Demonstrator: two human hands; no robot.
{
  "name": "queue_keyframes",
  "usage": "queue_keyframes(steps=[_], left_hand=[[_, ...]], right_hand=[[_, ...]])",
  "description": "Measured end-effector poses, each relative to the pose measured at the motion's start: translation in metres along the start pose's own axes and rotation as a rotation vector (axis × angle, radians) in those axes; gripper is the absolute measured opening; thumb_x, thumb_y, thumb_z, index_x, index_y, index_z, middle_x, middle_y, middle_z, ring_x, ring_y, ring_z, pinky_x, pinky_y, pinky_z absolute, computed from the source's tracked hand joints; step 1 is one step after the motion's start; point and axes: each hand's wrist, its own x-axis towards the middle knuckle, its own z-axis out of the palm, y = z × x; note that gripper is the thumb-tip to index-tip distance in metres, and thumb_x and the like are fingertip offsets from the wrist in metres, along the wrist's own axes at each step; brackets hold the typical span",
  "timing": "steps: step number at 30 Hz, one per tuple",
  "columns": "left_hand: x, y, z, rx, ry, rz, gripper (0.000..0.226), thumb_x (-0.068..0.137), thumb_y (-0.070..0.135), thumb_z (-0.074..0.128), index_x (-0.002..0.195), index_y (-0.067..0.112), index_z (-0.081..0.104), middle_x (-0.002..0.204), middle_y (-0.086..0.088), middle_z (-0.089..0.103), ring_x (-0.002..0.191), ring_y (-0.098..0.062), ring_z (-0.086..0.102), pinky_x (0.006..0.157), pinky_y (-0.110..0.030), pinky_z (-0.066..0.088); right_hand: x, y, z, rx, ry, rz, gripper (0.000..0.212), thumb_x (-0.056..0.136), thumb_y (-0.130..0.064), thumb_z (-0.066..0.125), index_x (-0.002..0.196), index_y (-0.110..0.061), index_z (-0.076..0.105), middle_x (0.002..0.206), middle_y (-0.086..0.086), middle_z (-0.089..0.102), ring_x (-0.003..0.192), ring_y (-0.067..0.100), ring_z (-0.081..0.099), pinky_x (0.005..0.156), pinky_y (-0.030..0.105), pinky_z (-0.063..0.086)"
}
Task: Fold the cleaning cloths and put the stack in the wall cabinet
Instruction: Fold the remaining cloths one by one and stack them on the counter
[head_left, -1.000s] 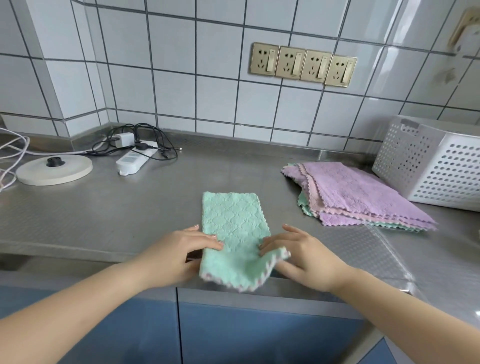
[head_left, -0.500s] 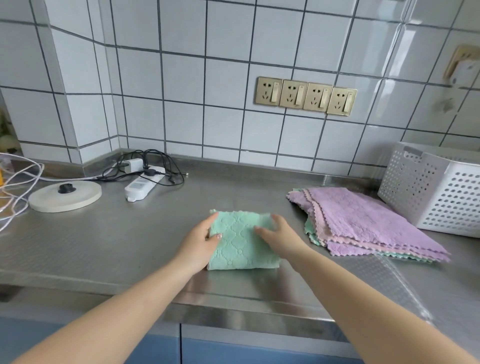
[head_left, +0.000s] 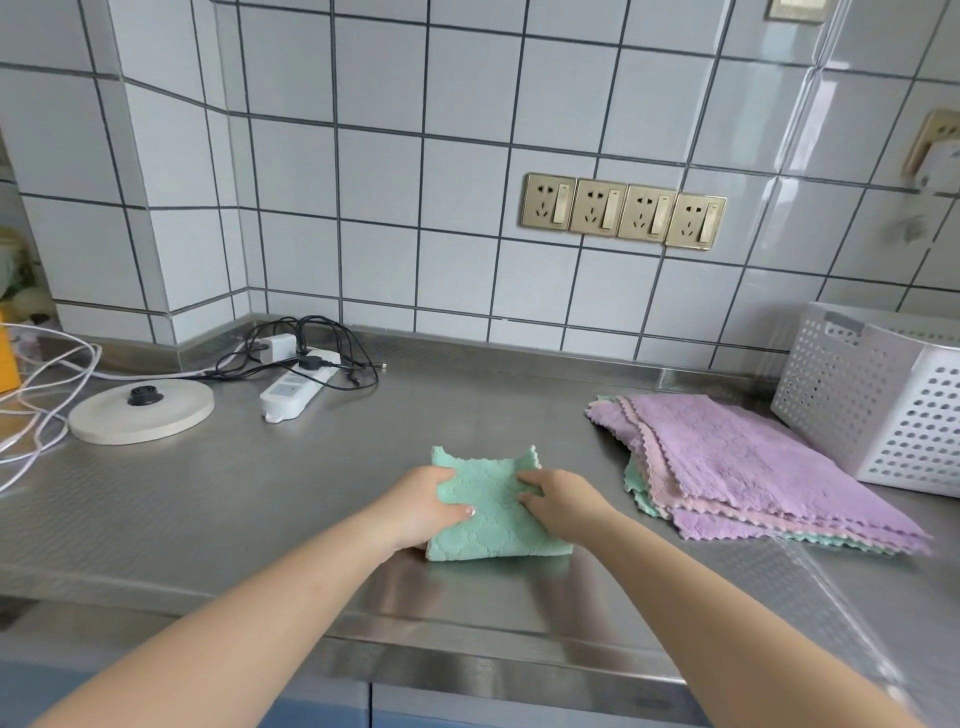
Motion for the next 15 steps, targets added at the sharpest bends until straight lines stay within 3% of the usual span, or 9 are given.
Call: queue_keyframes(steps=[5,9,12,15], left_hand=[[0.008,0.002,0.001,0.165,-0.005,0.009,0.073,0.089,0.032,0.061,0.147,0.009,0.023,0.154,-0.006,0.024,0.142,-0.018,0.024,0.111,-0.023,0.021],[0.009,0.002,0.002,0.338,-0.012,0.001,0.072,0.088,0.042,0.057,0.146,0.013,0.026,0.148,-0.009,0.030,0.134,-0.023,0.036,0.103,-0.026,0.031],[0.008,0.000,-0.003,0.437,0.057,-0.009,0.074,0.086,0.050,0.054,0.147,0.023,0.021,0.140,-0.007,0.030,0.128,-0.025,0.040,0.102,-0.029,0.034],[0.009,0.000,-0.005,0.533,0.266,0.136,0.055,0.092,0.041,0.046,0.143,0.023,0.033,0.142,0.001,0.033,0.130,-0.023,0.038,0.107,-0.032,0.032]], right_hand=[[0.007,0.003,0.002,-0.035,0.009,0.011,0.042,0.098,-0.026,0.040,0.139,-0.020,0.044,0.136,0.007,0.053,0.125,0.026,0.047,0.097,0.028,0.039],[0.009,0.004,0.005,-0.042,0.014,0.007,0.043,0.097,-0.027,0.041,0.140,-0.022,0.043,0.138,0.006,0.051,0.126,0.026,0.047,0.098,0.029,0.038],[0.005,0.010,0.006,0.005,0.143,0.041,0.039,0.096,-0.027,0.040,0.134,-0.027,0.049,0.143,0.004,0.043,0.120,0.026,0.051,0.093,0.032,0.044],[-0.001,0.009,0.002,-0.081,0.335,0.030,0.037,0.097,-0.029,0.038,0.132,-0.026,0.051,0.151,0.003,0.027,0.127,0.026,0.044,0.096,0.036,0.043]])
